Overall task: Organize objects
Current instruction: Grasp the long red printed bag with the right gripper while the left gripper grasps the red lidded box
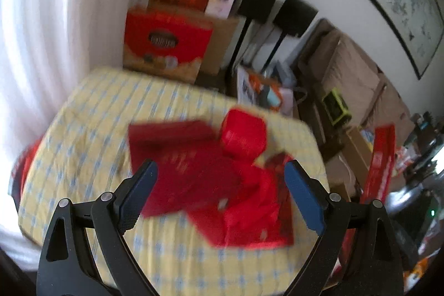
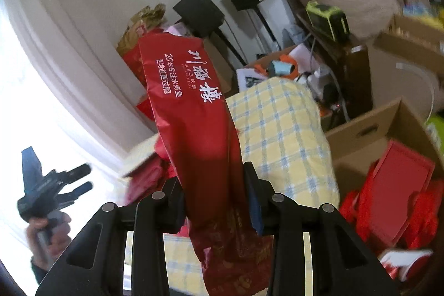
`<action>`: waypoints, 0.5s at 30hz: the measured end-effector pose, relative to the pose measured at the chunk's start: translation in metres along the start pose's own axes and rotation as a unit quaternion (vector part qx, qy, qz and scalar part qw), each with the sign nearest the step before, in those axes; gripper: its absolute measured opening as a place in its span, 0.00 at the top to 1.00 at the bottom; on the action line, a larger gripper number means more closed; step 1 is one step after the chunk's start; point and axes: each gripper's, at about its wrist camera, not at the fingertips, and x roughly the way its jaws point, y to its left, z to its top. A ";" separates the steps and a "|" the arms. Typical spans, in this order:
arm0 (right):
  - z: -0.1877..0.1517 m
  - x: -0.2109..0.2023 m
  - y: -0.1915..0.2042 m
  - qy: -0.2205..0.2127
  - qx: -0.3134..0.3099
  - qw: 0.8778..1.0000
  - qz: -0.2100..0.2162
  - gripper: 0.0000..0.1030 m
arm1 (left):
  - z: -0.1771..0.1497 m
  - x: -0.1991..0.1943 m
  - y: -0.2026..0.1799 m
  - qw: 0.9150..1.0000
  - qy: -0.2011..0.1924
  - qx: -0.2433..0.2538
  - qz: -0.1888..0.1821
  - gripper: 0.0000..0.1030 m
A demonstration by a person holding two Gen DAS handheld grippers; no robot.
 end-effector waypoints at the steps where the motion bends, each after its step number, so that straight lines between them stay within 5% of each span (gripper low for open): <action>1: -0.001 -0.003 -0.006 -0.001 0.014 1.000 0.009 0.65 | 0.008 0.004 -0.011 1.000 -0.007 0.017 0.008 0.07; 7: -0.004 -0.017 -0.023 -0.007 0.031 0.999 -0.009 0.65 | 0.035 0.057 -0.060 0.996 0.005 0.081 0.027 0.06; 15: -0.005 -0.026 -0.049 -0.013 0.052 0.998 -0.029 0.65 | 0.038 0.125 -0.077 0.990 0.047 0.111 0.066 0.06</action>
